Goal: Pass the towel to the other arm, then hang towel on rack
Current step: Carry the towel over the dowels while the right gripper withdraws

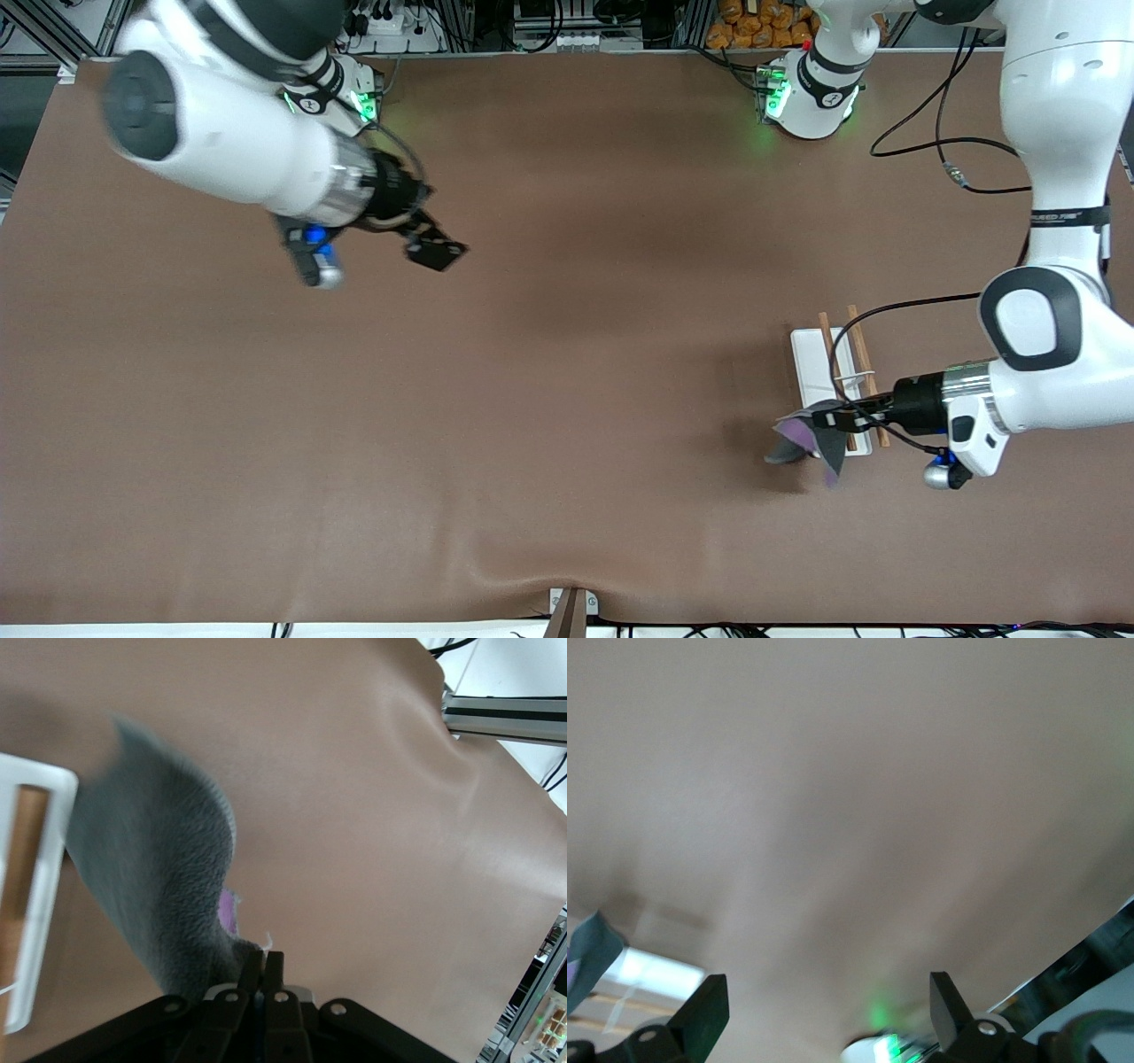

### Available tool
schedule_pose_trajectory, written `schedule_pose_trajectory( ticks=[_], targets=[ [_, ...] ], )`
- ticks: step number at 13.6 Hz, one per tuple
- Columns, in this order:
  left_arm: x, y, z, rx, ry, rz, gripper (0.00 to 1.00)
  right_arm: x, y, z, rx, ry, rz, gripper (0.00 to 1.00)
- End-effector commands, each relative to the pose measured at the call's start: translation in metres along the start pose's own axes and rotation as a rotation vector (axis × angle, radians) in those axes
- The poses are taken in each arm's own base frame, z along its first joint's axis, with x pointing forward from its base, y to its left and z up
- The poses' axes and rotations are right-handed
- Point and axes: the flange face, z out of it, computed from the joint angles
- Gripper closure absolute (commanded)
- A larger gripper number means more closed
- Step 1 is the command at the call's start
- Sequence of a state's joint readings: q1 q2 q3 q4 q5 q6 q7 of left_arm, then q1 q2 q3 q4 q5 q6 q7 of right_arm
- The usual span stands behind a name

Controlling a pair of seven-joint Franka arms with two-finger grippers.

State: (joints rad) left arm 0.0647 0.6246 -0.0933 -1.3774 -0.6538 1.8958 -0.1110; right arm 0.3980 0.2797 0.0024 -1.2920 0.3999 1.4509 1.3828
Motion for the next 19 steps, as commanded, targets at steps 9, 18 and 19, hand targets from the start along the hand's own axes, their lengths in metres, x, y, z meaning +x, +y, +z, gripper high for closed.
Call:
schedule_pose_trajectory(
  ticks=[9, 18, 19],
  targets=[
    [-0.033, -0.010, -0.055, 0.203, -0.011, 0.087, 1.00, 0.124, 0.095, -0.074, -0.232, 0.216, -0.605, 0.00],
    [-0.037, 0.004, -0.038, 0.206, -0.021, 0.018, 1.00, 0.256, 0.201, -0.091, -0.196, 0.310, -0.967, 0.00],
    [-0.037, 0.003, -0.038, 0.208, -0.019, -0.003, 1.00, 0.259, 0.217, -0.085, -0.180, 0.324, -0.961, 0.00]
  ],
)
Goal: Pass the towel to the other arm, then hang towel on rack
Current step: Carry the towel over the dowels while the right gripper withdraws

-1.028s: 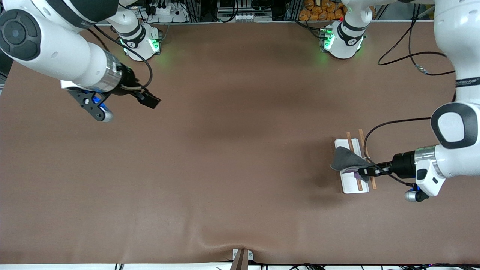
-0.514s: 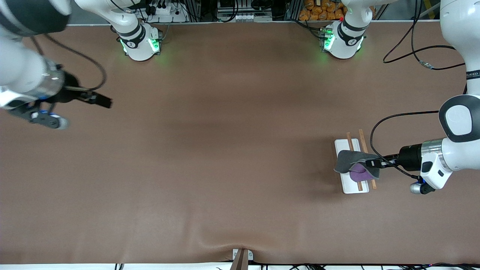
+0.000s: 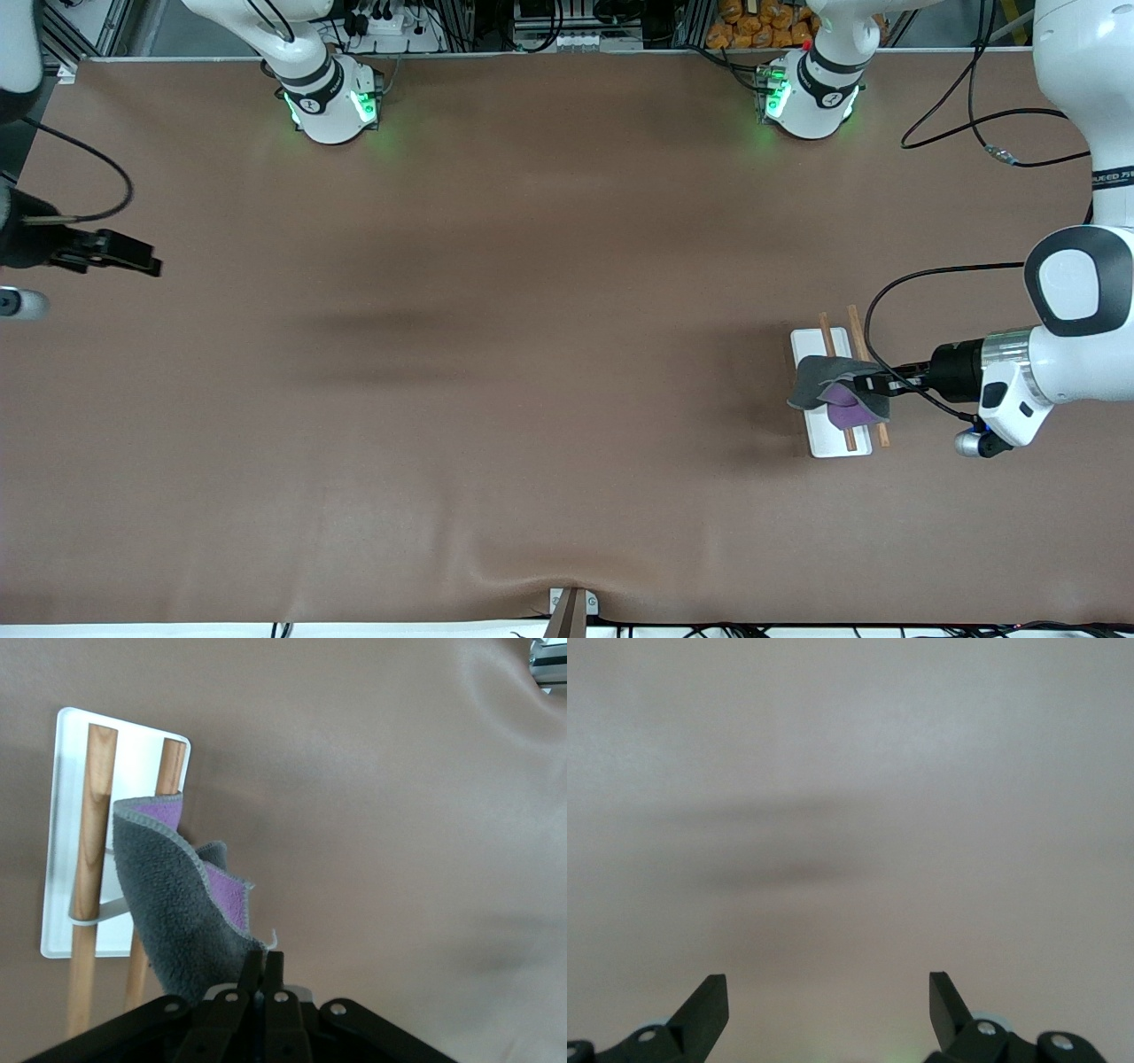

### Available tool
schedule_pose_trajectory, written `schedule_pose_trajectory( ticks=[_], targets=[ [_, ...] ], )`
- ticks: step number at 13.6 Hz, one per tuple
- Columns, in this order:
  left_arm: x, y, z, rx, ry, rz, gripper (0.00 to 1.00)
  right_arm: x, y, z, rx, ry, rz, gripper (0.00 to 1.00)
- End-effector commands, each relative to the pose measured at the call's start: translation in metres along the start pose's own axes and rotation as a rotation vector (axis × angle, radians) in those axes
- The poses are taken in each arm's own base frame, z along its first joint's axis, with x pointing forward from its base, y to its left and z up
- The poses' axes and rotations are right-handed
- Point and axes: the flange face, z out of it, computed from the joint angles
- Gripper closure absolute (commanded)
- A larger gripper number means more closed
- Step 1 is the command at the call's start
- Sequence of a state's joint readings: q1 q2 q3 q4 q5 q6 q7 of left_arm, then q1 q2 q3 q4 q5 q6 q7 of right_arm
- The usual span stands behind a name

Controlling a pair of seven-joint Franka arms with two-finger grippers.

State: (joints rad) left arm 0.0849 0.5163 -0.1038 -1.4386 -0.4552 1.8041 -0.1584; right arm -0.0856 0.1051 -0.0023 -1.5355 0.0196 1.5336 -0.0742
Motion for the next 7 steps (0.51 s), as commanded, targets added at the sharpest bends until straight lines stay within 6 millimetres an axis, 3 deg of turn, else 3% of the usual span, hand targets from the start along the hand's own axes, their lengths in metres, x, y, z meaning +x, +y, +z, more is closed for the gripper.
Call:
schedule_pose_trajectory(
  ticks=[1, 3, 6, 7],
  targets=[
    [-0.005, 0.000, -0.003, 0.020, -0.001, -0.060, 1.00, -0.048, 0.012, 0.010, -0.008, 0.042, -0.036, 0.00],
    [-0.005, -0.005, -0.001, 0.076, 0.006, -0.094, 1.00, -0.056, -0.003, -0.001, -0.014, 0.060, -0.034, 0.00],
    [-0.007, -0.008, 0.004, 0.094, 0.000, -0.117, 1.00, -0.049, -0.015, -0.020, -0.011, 0.104, -0.024, 0.00],
    [-0.007, -0.010, 0.005, 0.096, -0.002, -0.119, 1.00, -0.048, -0.029, -0.027, -0.013, 0.118, -0.031, 0.00]
  ],
)
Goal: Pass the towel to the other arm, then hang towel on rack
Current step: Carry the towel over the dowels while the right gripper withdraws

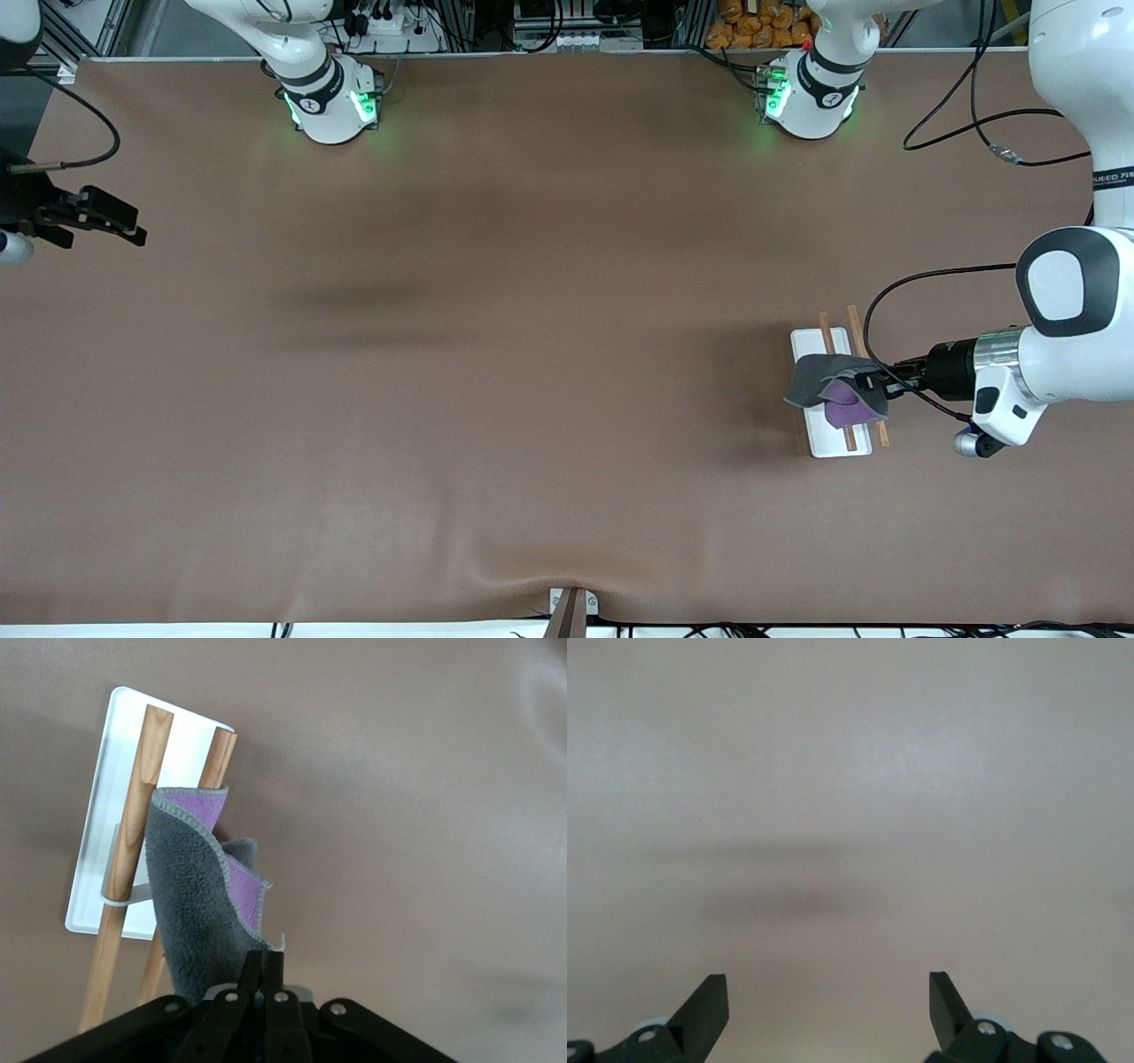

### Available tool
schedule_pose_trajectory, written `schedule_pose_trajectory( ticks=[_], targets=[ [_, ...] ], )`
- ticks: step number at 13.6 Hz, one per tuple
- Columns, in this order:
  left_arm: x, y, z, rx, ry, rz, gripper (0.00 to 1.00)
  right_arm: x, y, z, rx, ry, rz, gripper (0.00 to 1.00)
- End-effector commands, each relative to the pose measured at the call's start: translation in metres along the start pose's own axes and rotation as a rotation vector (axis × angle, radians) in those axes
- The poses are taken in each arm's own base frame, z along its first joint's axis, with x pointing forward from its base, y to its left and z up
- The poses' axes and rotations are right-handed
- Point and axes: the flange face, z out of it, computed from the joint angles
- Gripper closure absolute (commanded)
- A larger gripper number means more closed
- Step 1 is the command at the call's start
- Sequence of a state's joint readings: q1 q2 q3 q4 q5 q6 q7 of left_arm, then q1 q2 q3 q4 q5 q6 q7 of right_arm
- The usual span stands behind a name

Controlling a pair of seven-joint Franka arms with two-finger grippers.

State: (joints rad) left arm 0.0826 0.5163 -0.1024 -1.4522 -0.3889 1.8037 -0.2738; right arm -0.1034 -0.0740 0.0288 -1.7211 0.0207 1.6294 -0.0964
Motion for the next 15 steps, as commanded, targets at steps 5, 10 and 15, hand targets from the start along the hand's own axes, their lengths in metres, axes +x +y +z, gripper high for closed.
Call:
schedule_pose_trajectory(
  ticks=[5, 10, 15],
  targets=[
    [0.003, -0.028, -0.010, 0.022, 0.003, -0.002, 1.00, 0.010, -0.032, -0.022, -0.019, 0.050, 0.022, 0.00],
    [0.013, -0.063, -0.019, 0.006, 0.004, 0.046, 1.00, 0.017, -0.032, -0.022, -0.018, 0.051, 0.022, 0.00],
    [0.027, -0.099, -0.019, -0.024, -0.004, 0.073, 1.00, 0.021, -0.040, -0.027, -0.033, 0.050, 0.029, 0.00]
  ],
)
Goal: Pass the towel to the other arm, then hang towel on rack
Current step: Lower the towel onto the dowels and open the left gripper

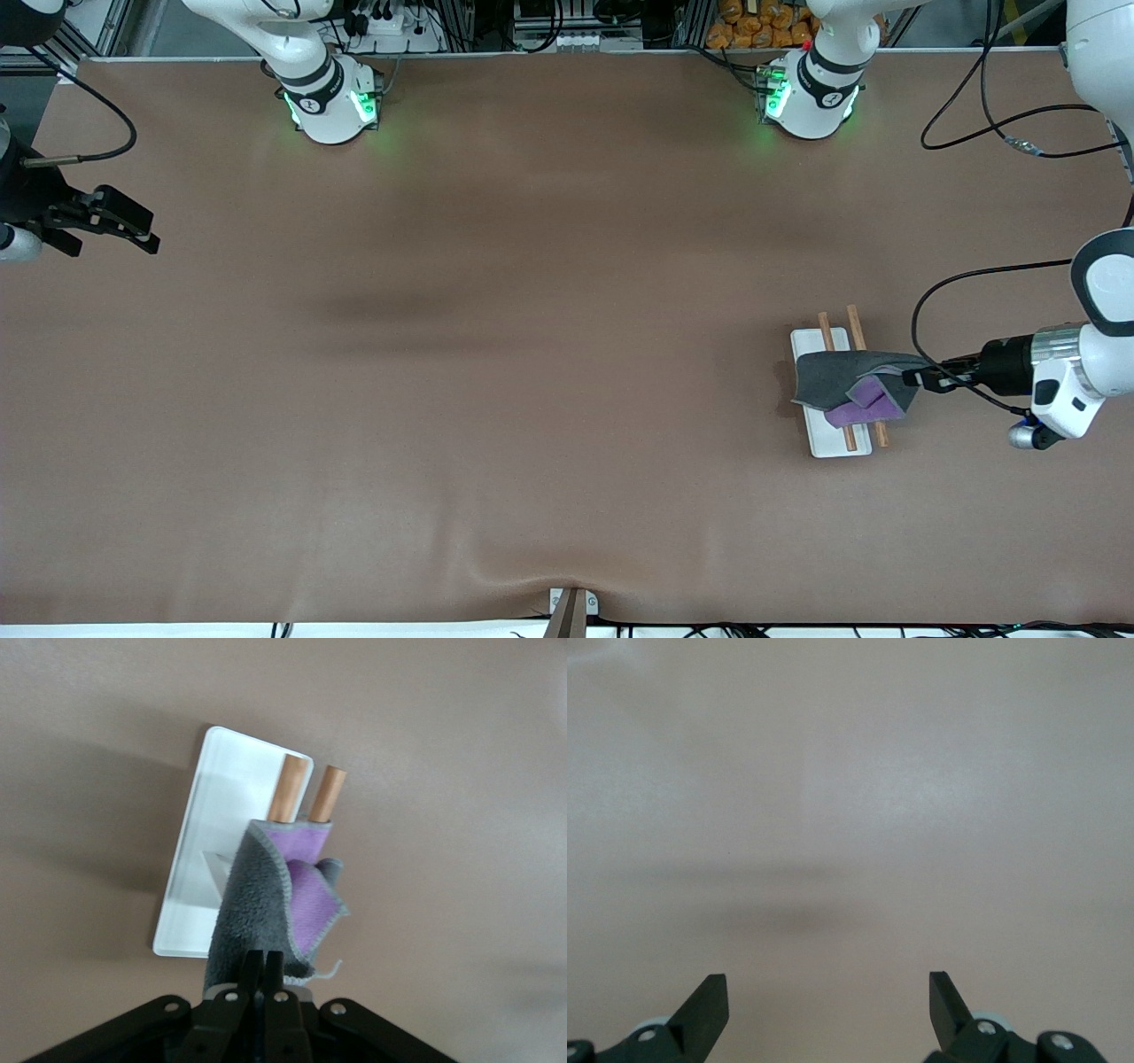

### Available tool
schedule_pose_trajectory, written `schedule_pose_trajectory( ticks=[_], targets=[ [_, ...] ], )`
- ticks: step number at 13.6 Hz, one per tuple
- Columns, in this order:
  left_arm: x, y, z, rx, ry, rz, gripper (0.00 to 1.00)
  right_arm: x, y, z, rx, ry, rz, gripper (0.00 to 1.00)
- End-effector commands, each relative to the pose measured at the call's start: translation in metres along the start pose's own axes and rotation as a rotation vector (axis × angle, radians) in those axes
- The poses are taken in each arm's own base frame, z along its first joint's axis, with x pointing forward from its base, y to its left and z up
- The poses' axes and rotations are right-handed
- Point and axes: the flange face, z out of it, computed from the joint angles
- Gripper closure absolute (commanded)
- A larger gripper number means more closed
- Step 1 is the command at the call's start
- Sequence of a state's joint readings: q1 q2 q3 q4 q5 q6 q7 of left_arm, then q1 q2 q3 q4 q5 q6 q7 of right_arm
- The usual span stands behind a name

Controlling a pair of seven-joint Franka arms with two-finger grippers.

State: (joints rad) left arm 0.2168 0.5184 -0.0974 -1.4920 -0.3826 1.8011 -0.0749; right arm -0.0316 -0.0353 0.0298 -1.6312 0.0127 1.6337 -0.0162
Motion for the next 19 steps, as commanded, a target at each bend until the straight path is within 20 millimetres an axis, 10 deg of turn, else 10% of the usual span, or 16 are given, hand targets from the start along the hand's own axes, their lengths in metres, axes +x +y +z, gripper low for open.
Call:
schedule_pose_trajectory(
  ticks=[1, 10, 11, 12, 19],
  targets=[
    [0.002, -0.014, 0.003, -0.020, -0.016, 0.021, 1.00, 0.004, -0.006, -0.004, -0.024, -0.013, 0.025, 0.00],
    [0.022, -0.069, 0.024, -0.138, -0.045, 0.016, 0.99, 0.003, -0.003, -0.003, -0.024, -0.018, 0.032, 0.00],
    [0.023, -0.069, 0.027, -0.138, -0.046, 0.015, 0.60, 0.003, -0.002, -0.004, -0.024, -0.016, 0.033, 0.00],
    [0.024, -0.070, 0.027, -0.140, -0.046, 0.013, 0.01, 0.003, -0.002, -0.004, -0.024, -0.016, 0.033, 0.00],
    [0.017, -0.073, -0.009, -0.139, -0.001, 0.005, 0.00, 0.002, -0.006, -0.008, -0.024, -0.027, 0.026, 0.00]
  ],
)
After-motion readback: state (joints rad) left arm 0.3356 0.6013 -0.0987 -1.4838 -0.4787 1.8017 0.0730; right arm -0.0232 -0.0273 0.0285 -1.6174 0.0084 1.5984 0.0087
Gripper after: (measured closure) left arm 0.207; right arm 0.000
